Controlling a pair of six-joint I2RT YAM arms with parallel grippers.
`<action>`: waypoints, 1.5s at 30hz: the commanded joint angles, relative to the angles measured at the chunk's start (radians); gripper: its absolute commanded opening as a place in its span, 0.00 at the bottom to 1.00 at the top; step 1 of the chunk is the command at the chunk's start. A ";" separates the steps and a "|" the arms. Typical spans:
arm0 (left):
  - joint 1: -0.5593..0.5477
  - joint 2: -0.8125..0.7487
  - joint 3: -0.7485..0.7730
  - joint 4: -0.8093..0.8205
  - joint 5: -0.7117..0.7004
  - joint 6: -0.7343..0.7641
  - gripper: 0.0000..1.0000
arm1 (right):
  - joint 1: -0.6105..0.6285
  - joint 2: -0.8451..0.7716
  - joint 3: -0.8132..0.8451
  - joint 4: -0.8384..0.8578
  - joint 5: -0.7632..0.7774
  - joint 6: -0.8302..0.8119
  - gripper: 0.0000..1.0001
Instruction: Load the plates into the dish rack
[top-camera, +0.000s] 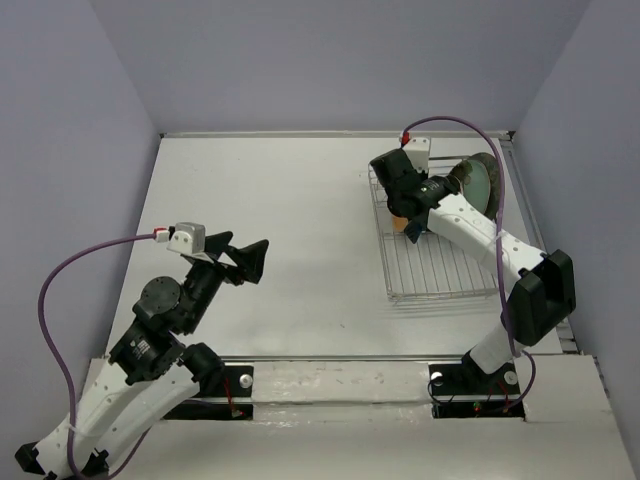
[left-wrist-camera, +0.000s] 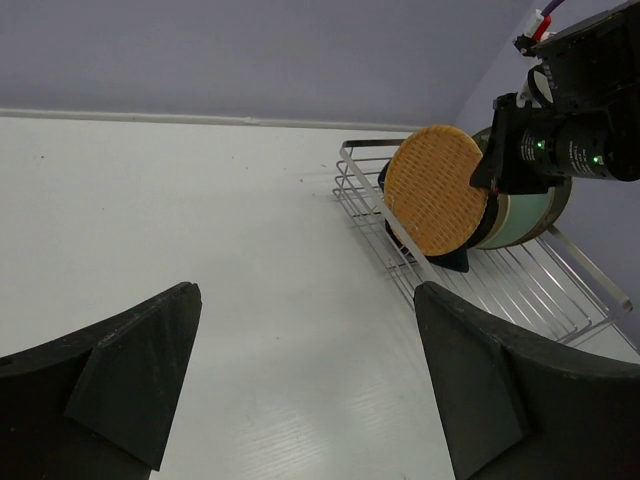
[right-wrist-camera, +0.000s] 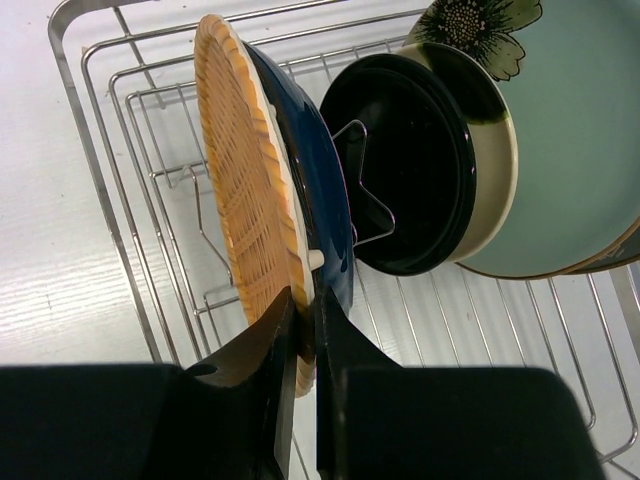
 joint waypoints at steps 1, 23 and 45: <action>-0.004 0.019 -0.010 0.054 -0.020 0.020 0.99 | -0.025 0.031 -0.027 0.101 -0.055 0.010 0.12; 0.013 0.043 -0.010 0.057 -0.007 0.014 0.99 | -0.081 -0.113 -0.192 0.273 -0.229 -0.022 0.07; 0.037 0.077 -0.003 0.042 -0.052 0.017 0.99 | -0.081 -0.494 -0.211 0.309 -0.543 -0.077 1.00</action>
